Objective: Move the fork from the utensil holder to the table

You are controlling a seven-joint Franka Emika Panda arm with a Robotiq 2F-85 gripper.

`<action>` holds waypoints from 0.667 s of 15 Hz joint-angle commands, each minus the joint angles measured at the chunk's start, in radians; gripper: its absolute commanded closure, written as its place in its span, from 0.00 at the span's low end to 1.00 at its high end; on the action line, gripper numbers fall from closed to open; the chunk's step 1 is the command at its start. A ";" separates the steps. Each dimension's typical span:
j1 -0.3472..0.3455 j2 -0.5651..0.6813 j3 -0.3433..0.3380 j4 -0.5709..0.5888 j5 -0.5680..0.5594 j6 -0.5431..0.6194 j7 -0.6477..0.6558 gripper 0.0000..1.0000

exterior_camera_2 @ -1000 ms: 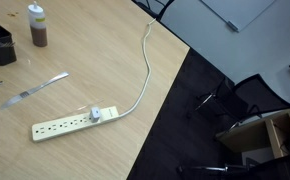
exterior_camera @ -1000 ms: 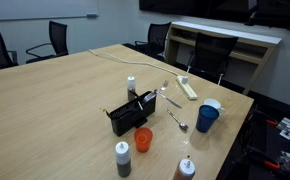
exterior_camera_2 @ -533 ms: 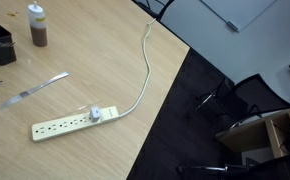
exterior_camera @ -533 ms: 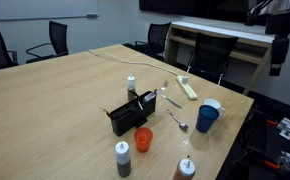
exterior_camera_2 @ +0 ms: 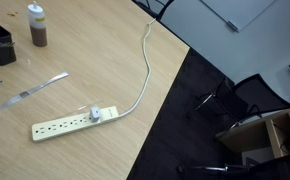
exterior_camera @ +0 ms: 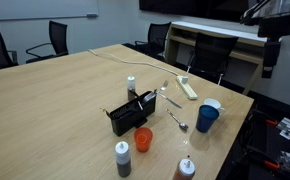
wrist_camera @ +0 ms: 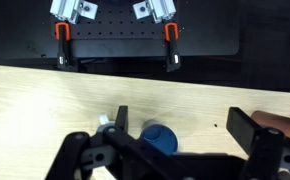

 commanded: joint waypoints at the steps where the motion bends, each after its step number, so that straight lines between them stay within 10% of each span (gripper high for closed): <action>1: 0.002 0.000 -0.002 0.002 -0.001 -0.003 0.001 0.00; 10: 0.030 0.402 -0.080 0.074 0.207 0.427 -0.233 0.00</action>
